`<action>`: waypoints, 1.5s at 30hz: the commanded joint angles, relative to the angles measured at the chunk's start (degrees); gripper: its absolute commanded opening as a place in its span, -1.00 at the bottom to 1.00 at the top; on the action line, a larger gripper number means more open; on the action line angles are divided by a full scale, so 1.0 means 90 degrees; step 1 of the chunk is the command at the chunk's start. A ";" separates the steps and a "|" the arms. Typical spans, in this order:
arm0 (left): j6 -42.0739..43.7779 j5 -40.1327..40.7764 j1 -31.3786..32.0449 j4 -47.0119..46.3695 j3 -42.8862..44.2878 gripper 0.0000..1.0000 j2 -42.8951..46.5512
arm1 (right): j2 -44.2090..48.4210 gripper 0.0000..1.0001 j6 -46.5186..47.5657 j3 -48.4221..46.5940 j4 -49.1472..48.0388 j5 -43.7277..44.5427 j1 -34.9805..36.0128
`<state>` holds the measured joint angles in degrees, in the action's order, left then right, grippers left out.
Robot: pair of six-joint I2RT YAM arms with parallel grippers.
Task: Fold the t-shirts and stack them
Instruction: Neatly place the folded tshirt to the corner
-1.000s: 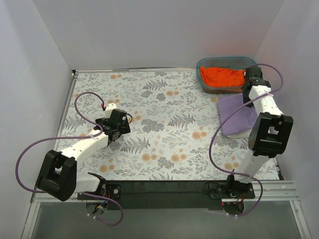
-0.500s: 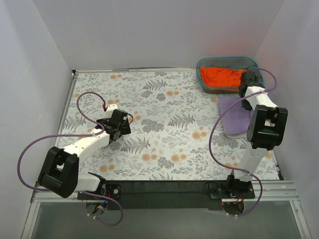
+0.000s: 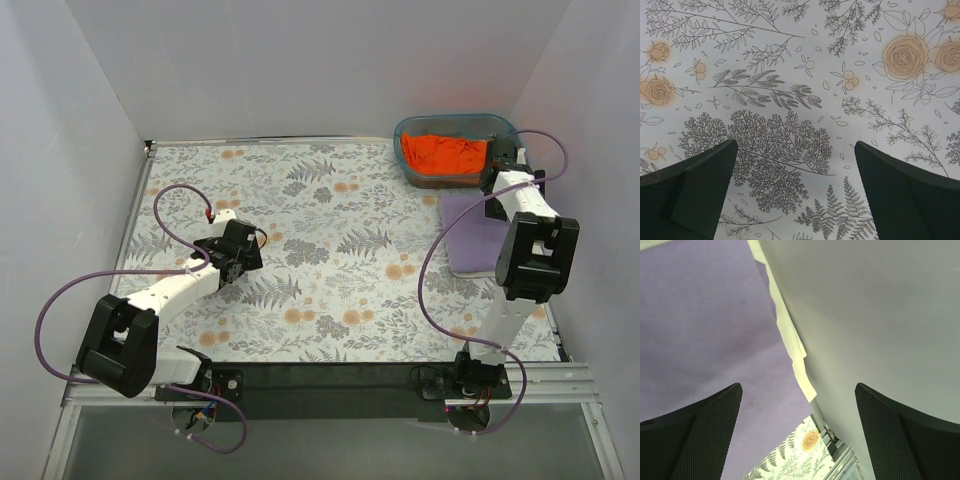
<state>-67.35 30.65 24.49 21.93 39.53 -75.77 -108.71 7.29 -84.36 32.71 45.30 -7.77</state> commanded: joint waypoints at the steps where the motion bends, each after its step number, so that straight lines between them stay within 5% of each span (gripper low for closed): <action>1: -0.0133 0.0071 -0.0006 0.0023 0.0198 0.96 0.0186 | 0.0837 0.67 -0.0662 -0.0402 0.0291 -0.0091 -0.0016; 6: -0.0397 0.0148 -0.0006 0.0540 0.0490 0.96 0.0449 | 0.2103 0.72 -0.1249 -0.0149 0.0614 -0.1135 -0.0025; 10: -0.0680 0.0246 -0.0006 0.0941 0.0832 0.96 0.0917 | 0.3219 0.97 -0.1609 0.0105 0.0653 -0.1780 -0.0016; 15: -0.0973 0.0519 -0.0006 0.1225 0.1038 0.96 0.1786 | 0.4672 0.97 -0.1923 0.0544 0.0643 -0.2737 0.0033; 24: -0.0585 0.0842 -0.0006 0.0943 0.0755 0.96 0.4001 | 0.7281 0.97 -0.1719 0.2028 0.0604 -0.2416 0.1057; 32: -0.0602 0.1174 0.0003 0.0776 0.0179 0.96 0.5322 | 0.9907 0.97 -0.1153 0.3659 -0.0313 -0.3264 0.1156; 45: -0.1110 0.1613 0.0003 0.0727 -0.0398 0.96 0.5616 | 0.9842 0.97 -0.0595 0.4031 -0.0539 -0.3265 0.1820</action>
<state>-76.53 42.13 24.49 29.34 35.66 -25.02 -20.73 0.89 -48.62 31.44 16.12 7.79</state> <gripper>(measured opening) 0.982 0.984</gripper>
